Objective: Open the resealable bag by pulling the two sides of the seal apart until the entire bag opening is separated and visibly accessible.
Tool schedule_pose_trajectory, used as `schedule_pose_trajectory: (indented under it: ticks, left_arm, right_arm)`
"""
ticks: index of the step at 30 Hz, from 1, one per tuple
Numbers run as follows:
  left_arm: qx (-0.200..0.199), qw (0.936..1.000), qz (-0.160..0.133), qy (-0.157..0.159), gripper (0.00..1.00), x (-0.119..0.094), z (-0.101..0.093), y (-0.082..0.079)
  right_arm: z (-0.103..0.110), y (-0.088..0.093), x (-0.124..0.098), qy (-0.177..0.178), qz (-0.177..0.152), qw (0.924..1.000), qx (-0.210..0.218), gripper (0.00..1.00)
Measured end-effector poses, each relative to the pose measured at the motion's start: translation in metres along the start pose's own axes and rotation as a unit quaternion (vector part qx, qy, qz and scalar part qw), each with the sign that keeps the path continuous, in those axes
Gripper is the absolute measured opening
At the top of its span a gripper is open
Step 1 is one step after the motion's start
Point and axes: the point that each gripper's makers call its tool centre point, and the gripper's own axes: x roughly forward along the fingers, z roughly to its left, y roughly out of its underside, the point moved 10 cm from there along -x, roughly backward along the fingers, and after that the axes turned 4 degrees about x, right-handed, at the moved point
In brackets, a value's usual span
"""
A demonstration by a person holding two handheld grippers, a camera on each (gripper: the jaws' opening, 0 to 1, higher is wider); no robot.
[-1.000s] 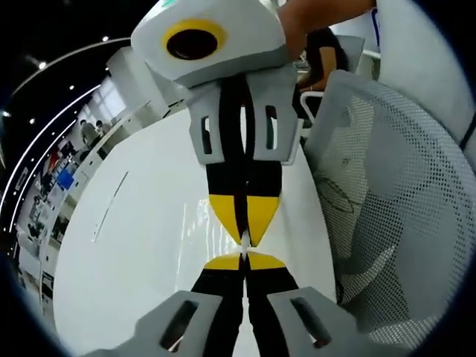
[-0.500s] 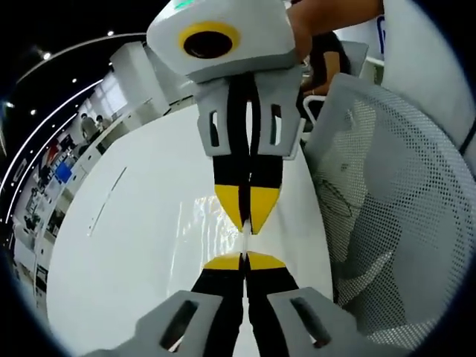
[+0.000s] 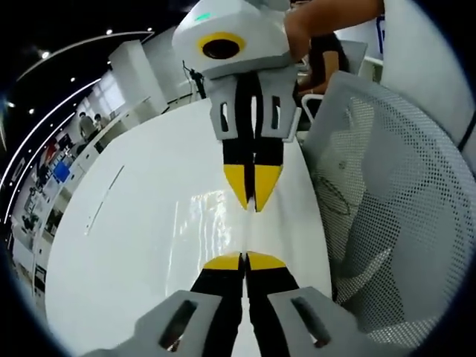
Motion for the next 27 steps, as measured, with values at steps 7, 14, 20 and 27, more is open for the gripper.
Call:
schedule_pose_trajectory:
  ticks: [7,14,20,27]
  left_arm:
    - [0.004,1.0,0.006,0.004,0.02,0.004,0.0,-0.005]
    - [0.011,0.9999,0.004,0.004,0.02,0.008,0.002,-0.012]
    - [0.02,0.9997,0.01,0.006,0.0,0.011,-0.001,-0.012]
    - [0.019,0.9997,0.016,0.003,0.0,0.011,0.0,-0.012]
  right_arm:
    - [0.004,-0.001,0.003,-0.001,0.002,1.0,-0.005,0.0]
    - [0.004,-0.007,0.004,0.001,-0.003,1.0,-0.008,0.0]
    - [0.004,-0.007,0.006,0.008,-0.005,0.9997,-0.024,0.0]
    - [0.002,-0.008,0.008,0.012,-0.007,0.9989,-0.045,0.0]
